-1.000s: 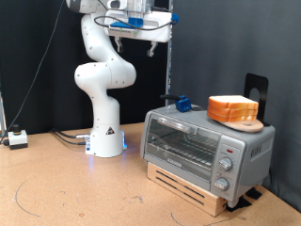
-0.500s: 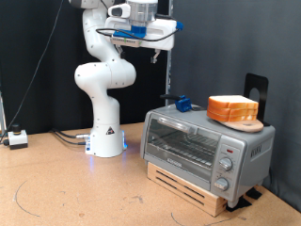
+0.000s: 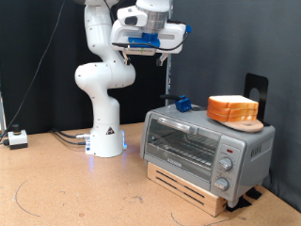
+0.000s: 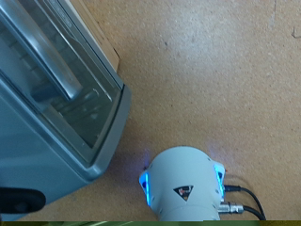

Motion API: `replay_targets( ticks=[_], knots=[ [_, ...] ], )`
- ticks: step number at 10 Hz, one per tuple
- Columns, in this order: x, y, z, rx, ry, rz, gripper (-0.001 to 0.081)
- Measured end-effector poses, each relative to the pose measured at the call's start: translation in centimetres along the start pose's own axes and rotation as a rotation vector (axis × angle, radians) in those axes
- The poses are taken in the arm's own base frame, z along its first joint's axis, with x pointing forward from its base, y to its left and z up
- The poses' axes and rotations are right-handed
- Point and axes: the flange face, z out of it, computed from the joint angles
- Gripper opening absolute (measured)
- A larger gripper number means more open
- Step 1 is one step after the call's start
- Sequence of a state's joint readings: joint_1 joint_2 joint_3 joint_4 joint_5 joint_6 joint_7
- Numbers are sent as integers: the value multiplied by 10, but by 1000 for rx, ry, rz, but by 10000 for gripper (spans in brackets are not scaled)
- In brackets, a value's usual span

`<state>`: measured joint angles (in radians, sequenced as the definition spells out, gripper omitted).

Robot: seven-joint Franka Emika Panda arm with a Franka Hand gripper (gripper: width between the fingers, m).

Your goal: Make a piece of toast with the oven

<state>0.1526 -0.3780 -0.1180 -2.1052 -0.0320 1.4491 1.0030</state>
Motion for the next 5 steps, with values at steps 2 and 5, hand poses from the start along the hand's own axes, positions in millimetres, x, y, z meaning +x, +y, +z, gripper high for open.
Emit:
replay_targets(
  ticks=[2,5],
  knots=[
    [-5,0,1,46,18,-229,809],
    [-15,3,13,80,129,-553,809]
  ],
)
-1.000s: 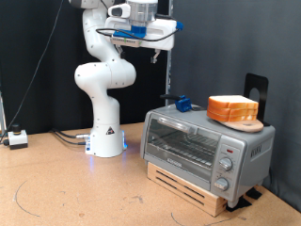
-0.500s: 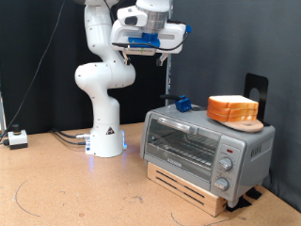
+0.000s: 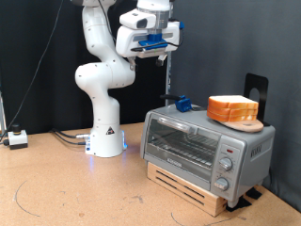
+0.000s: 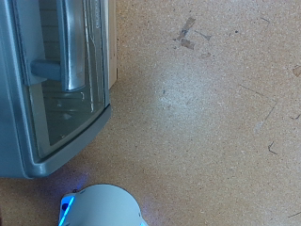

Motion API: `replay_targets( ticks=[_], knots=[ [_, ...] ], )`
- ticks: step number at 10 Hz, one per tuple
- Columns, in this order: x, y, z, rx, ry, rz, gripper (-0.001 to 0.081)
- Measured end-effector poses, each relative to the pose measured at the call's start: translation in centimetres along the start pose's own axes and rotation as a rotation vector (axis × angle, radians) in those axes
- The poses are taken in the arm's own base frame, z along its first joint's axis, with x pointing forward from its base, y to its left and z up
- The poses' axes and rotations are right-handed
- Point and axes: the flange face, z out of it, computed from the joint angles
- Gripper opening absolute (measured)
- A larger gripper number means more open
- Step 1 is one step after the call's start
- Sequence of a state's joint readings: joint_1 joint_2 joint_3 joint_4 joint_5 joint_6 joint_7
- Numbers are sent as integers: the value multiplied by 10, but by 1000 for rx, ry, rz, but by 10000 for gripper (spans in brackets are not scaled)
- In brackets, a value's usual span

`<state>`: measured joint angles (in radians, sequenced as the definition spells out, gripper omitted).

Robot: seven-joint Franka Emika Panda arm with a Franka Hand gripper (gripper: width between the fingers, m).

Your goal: Make a piece of toast with the oven

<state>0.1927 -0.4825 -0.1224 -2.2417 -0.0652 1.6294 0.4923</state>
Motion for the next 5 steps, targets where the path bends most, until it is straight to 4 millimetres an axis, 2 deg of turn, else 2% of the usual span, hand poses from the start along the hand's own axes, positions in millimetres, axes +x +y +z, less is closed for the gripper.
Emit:
replay_targets(
  ticks=[2,5],
  knots=[
    [-1,-2,2,25,-31,59,809],
    [-12,-21,6,242,-156,46,809]
  ],
)
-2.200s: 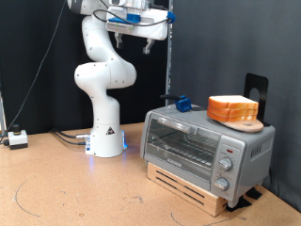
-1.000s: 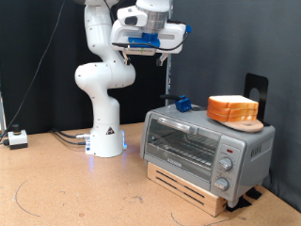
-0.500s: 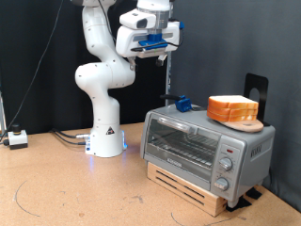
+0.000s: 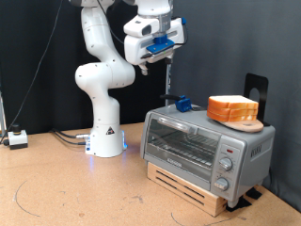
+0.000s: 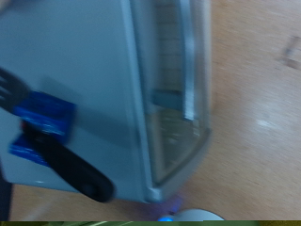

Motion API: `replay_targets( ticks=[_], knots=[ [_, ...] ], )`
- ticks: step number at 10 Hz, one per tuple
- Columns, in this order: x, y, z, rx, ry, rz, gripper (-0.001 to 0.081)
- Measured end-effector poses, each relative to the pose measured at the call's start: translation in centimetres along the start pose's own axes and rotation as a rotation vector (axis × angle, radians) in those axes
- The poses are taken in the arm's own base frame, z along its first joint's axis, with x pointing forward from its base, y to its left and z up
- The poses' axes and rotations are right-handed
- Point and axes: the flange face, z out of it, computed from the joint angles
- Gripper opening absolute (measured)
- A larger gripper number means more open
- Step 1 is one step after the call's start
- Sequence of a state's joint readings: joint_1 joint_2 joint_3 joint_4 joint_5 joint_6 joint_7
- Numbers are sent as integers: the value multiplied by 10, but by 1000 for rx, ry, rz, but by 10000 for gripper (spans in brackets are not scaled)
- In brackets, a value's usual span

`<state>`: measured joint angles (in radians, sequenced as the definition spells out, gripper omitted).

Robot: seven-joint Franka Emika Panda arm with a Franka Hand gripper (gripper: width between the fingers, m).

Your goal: Make a piece of toast with the oven

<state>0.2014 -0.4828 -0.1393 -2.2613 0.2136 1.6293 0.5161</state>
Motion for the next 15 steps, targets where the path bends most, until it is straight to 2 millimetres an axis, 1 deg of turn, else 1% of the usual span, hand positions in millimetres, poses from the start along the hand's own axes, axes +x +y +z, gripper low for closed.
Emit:
replay_targets(
  ticks=[2,3,4,6,9,10,12,13,14,15],
  knots=[
    [-10,-11,6,19,19,0,809],
    [-10,-10,6,20,16,-3,809],
    [-5,-12,6,82,38,-8,809],
    [1,-8,20,130,53,-29,809],
    [-1,3,47,114,17,-38,809],
    [-6,8,47,123,20,-43,809],
    [-6,7,50,149,33,-61,809],
    [-6,10,57,174,59,-83,809],
    [-8,14,70,180,82,-91,809],
    [-9,18,88,161,92,-91,809]
  ],
)
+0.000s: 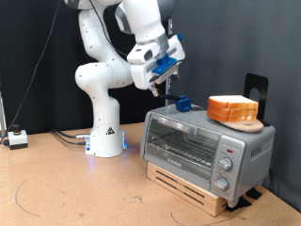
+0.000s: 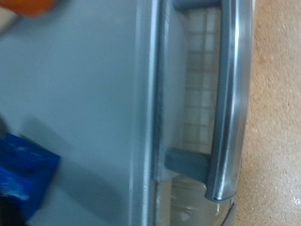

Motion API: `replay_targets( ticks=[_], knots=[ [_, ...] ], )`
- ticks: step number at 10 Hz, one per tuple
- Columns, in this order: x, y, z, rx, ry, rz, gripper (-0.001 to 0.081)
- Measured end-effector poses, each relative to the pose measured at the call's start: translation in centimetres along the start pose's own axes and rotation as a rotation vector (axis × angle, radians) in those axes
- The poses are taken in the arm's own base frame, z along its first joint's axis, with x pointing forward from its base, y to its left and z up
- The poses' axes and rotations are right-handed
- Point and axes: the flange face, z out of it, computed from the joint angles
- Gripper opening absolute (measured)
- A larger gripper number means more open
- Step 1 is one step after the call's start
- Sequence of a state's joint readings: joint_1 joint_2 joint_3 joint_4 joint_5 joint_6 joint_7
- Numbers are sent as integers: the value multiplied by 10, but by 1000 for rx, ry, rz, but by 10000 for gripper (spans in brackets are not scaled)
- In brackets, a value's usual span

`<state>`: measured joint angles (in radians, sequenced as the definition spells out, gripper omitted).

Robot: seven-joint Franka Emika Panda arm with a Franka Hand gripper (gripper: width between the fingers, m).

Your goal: Make a piece of toast with the oven

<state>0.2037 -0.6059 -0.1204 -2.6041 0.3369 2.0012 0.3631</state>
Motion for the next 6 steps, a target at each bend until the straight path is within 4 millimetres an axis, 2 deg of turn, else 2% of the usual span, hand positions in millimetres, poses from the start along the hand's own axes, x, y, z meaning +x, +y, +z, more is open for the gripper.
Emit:
replay_targets(
  ticks=[1,2,4,6],
  knots=[
    [-2,7,17,-24,4,3,809],
    [-3,12,24,-33,20,5,809],
    [-3,11,25,-9,16,13,809],
    [-2,16,37,-14,18,24,809]
  ],
)
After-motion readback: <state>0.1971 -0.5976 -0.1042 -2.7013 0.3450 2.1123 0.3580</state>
